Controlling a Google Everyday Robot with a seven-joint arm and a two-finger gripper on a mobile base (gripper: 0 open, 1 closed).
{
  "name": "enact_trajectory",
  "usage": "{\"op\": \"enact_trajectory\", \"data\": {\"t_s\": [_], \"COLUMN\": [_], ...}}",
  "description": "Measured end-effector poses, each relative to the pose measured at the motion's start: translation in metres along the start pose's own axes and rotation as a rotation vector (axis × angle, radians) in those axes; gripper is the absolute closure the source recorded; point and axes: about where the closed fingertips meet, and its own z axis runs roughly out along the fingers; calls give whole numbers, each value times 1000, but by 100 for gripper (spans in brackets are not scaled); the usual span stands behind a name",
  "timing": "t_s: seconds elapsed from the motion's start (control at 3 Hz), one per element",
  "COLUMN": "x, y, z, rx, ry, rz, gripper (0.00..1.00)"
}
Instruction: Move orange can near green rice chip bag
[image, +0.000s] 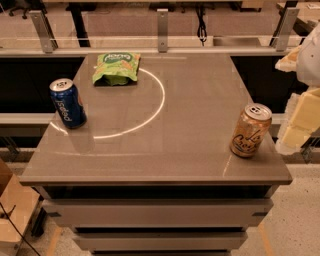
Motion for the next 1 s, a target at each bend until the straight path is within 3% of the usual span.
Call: {"op": "enact_trajectory", "data": {"t_s": [1.0], "x": [-8], "y": [-14], "z": [51], "rx": [-94], "ry": [-160], "rz": [21], "gripper": [0]}}
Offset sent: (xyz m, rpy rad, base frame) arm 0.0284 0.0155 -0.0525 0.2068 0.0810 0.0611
